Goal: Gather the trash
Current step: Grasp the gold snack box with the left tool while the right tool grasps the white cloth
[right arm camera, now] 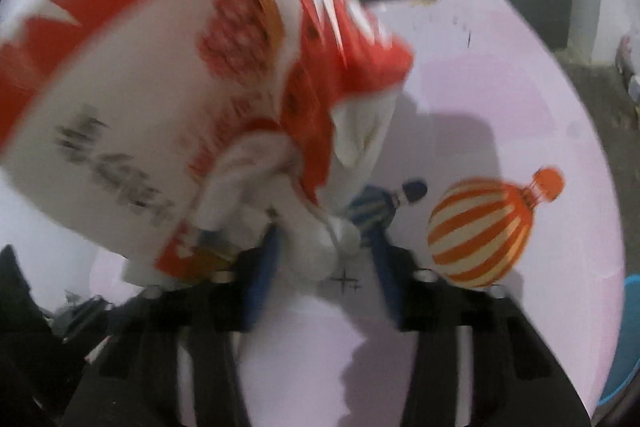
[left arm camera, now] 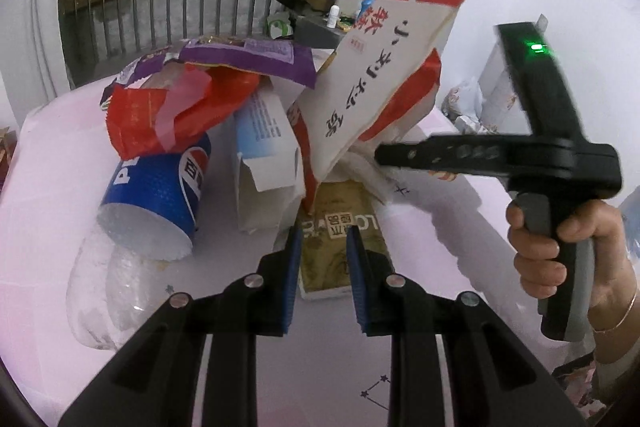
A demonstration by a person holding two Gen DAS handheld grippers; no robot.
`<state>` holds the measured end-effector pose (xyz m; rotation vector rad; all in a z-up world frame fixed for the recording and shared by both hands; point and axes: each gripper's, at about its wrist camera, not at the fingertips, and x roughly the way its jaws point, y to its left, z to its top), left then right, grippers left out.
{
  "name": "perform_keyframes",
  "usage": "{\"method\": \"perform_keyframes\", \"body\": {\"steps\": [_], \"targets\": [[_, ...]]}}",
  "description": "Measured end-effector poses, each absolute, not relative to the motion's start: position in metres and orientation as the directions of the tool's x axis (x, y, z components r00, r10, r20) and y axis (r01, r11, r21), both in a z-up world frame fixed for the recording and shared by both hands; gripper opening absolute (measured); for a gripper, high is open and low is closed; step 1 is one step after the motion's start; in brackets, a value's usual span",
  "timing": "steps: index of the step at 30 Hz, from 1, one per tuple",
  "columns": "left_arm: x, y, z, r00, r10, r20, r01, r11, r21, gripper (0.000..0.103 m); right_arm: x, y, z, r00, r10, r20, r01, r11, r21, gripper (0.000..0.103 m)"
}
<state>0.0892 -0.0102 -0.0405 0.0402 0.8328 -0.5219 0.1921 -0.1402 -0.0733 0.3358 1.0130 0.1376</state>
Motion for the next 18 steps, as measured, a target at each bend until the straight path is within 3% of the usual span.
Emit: {"method": "perform_keyframes", "body": {"steps": [2, 3, 5, 18], "targets": [[0.09, -0.011, -0.042, 0.549, -0.424, -0.72, 0.458, 0.873, -0.165, 0.023, 0.191, -0.138, -0.078, 0.517, 0.303, -0.8, 0.039, 0.926, 0.375, 0.024], [0.09, -0.012, -0.043, 0.547, -0.42, -0.724, 0.454, 0.876, -0.164, 0.023, 0.189, -0.138, -0.08, 0.508, 0.32, -0.8, 0.036, 0.919, 0.391, 0.014], [0.093, -0.011, -0.044, 0.543, -0.421, -0.727, 0.452, 0.876, -0.169, 0.023, 0.178, -0.143, -0.084, 0.499, 0.357, -0.79, 0.034, 0.903, 0.429, 0.009], [0.075, -0.006, -0.045, 0.439, -0.496, -0.75, 0.474, 0.836, -0.276, 0.023, 0.118, -0.132, -0.093, 0.433, 0.513, -0.742, -0.057, 0.836, 0.545, 0.006]]}}
